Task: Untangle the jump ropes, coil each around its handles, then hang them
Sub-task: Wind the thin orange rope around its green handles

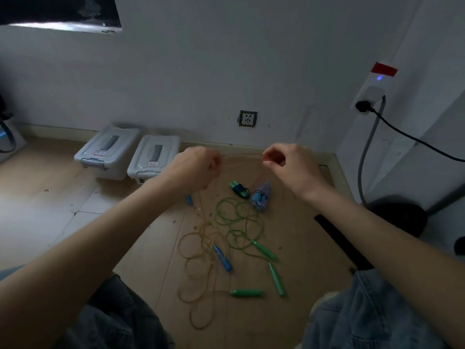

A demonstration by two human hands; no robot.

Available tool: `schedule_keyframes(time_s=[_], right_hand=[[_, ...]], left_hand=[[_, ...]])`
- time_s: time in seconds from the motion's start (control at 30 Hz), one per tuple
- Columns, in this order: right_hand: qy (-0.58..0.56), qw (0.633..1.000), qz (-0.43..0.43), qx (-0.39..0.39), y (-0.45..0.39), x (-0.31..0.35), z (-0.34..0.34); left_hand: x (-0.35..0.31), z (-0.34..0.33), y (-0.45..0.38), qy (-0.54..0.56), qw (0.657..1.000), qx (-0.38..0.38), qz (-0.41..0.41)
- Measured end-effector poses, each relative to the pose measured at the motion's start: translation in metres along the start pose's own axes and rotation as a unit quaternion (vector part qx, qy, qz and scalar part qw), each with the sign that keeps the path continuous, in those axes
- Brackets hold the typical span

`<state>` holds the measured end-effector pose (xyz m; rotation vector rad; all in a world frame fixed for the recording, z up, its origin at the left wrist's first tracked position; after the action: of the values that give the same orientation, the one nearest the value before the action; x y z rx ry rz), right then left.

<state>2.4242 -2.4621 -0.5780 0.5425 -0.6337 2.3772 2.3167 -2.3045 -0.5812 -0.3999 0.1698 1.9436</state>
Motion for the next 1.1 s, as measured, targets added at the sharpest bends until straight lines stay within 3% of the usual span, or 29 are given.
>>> schedule_keyframes(time_s=[0.13, 0.23, 0.3, 0.37, 0.47, 0.5, 0.6, 0.73, 0.83, 0.9, 0.93, 1.0, 1.1], right_hand=[[0.008, 0.976, -0.087, 0.2, -0.007, -0.026, -0.042], [0.064, 0.945, -0.113, 0.301, 0.011, -0.049, -0.095], [0.057, 0.922, -0.124, 0.363, 0.035, -0.063, -0.136], [0.062, 0.898, -0.13, 0.416, 0.063, -0.077, -0.176], [0.073, 0.872, -0.129, 0.467, 0.098, -0.098, -0.226], [0.078, 0.865, -0.128, 0.479, 0.108, -0.105, -0.24], [0.091, 0.847, -0.114, 0.511, 0.134, -0.12, -0.278], [0.108, 0.848, -0.079, 0.513, 0.163, -0.132, -0.315], [0.093, 0.817, -0.054, 0.567, 0.162, -0.139, -0.324], [0.009, 0.818, -0.135, 0.559, 0.137, -0.142, -0.314], [-0.069, 0.822, -0.22, 0.52, 0.118, -0.143, -0.302], [-0.273, 0.792, -0.365, 0.406, 0.076, -0.143, -0.273], [-0.462, 0.74, -0.339, 0.352, 0.017, -0.118, -0.215]], left_hand=[[0.021, -0.04, -0.01, 0.001, 0.984, 0.113, 0.138], [0.032, -0.096, -0.001, 0.183, 0.933, 0.233, 0.204], [0.041, -0.132, 0.009, 0.288, 0.891, 0.252, 0.243], [0.05, -0.161, 0.02, 0.409, 0.824, 0.256, 0.296], [0.06, -0.195, 0.036, 0.57, 0.675, 0.319, 0.343], [0.065, -0.206, 0.041, 0.578, 0.654, 0.336, 0.354], [0.081, -0.236, 0.05, 0.528, 0.67, 0.318, 0.413], [0.1, -0.27, 0.056, 0.525, 0.666, 0.207, 0.488], [0.11, -0.278, 0.054, 0.526, 0.663, 0.152, 0.511], [0.113, -0.271, 0.047, 0.538, 0.646, 0.116, 0.529], [0.113, -0.264, 0.041, 0.55, 0.639, 0.107, 0.528], [0.106, -0.246, 0.028, 0.575, 0.643, 0.116, 0.493], [0.087, -0.213, 0.009, 0.61, 0.671, 0.151, 0.393]])
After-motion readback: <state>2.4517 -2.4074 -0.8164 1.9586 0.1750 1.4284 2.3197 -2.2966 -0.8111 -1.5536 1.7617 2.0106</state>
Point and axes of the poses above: each hand's wrist, its own y-axis away from the middle knuckle, its own z-axis out of the back of the hand, x = y × z, the point moved 3 cm from there along -y, towards the middle knuckle, and after that the axes turned 2 degrees about z, right-handed, at the moved point
